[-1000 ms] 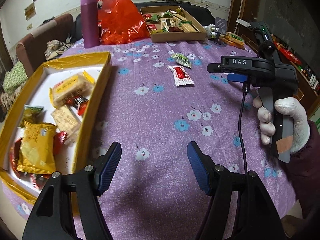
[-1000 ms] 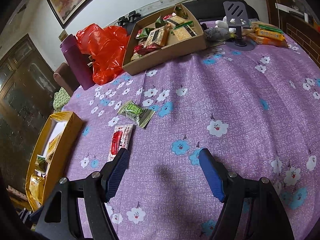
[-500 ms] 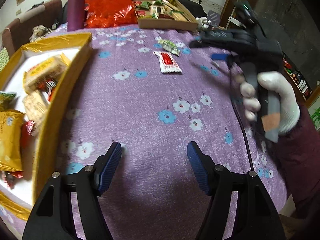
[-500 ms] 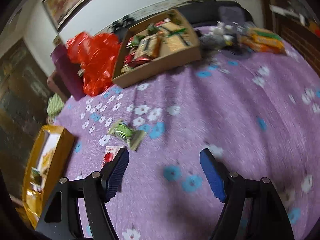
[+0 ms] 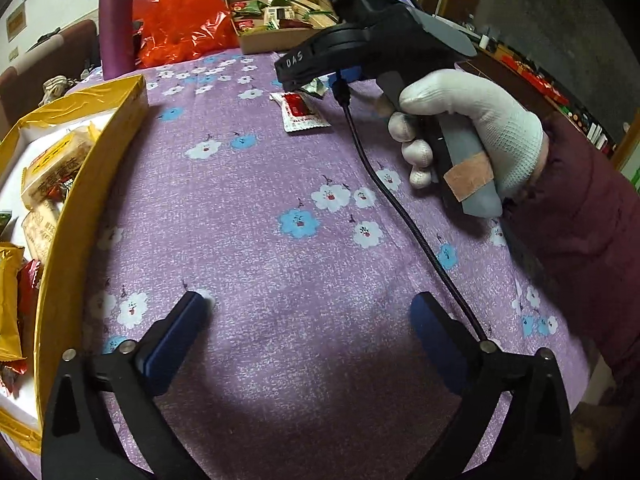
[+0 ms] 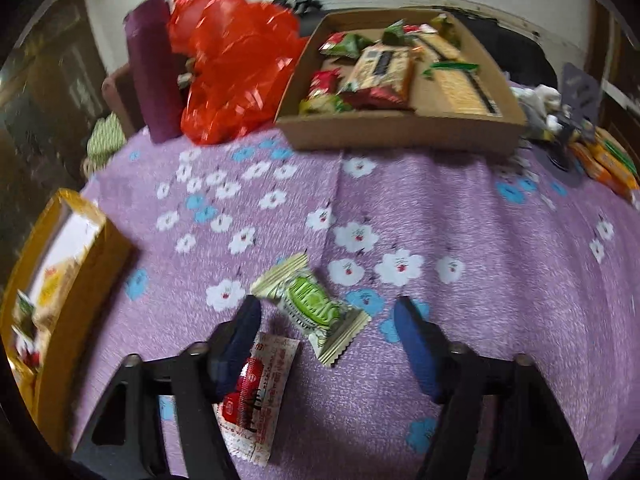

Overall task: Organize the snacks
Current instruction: 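Grasp the green-wrapped candy with the right tool while the left tool grasps the red-and-white packet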

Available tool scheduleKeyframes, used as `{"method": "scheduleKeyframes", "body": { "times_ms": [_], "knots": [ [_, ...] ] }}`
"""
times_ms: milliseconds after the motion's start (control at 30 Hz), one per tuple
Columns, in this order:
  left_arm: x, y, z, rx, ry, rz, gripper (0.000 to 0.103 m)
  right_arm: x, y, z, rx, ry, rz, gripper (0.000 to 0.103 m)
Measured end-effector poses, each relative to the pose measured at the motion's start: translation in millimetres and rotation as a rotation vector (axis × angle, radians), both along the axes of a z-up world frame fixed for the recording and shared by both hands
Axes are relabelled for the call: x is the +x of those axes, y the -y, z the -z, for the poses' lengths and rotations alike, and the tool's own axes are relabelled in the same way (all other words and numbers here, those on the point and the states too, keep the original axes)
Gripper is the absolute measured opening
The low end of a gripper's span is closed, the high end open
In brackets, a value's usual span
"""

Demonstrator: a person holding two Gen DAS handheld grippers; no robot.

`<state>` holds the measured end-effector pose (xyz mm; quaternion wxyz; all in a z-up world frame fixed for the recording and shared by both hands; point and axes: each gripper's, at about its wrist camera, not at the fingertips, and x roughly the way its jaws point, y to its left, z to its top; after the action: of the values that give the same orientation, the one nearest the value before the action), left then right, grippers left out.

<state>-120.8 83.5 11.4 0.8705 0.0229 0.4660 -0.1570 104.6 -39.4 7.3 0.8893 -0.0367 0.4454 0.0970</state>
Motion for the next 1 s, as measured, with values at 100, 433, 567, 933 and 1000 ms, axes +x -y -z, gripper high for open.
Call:
{"method": "scheduleKeyframes", "body": {
  "times_ms": [100, 433, 567, 933, 1000],
  "knots": [
    [1.6, 2.5, 1.1, 0.02, 0.001, 0.003, 0.103, -1.7, 0.0, -0.5, -0.015, 0.013, -0.008, 0.026],
    [-4.4, 13.0, 4.7, 0.117, -0.005, 0.023, 0.103, -29.1, 46.7, -12.3, 0.177, 0.005, 0.076, 0.02],
    [-5.0, 10.3, 2.5, 0.094, -0.015, 0.022, 0.103, -47.2, 69.0, -21.4, 0.272, 0.009, 0.105, 0.021],
    [80.8, 4.8, -34.2, 0.007, 0.032, -0.064, 0.089, -56.4, 100.8, -13.6, 0.385, 0.001, 0.132, 0.021],
    [103.8, 12.7, -31.3, 0.002, 0.013, -0.07, 0.089, -56.5, 101.2, -9.8, 0.386, -0.011, 0.127, 0.021]
  ]
}}
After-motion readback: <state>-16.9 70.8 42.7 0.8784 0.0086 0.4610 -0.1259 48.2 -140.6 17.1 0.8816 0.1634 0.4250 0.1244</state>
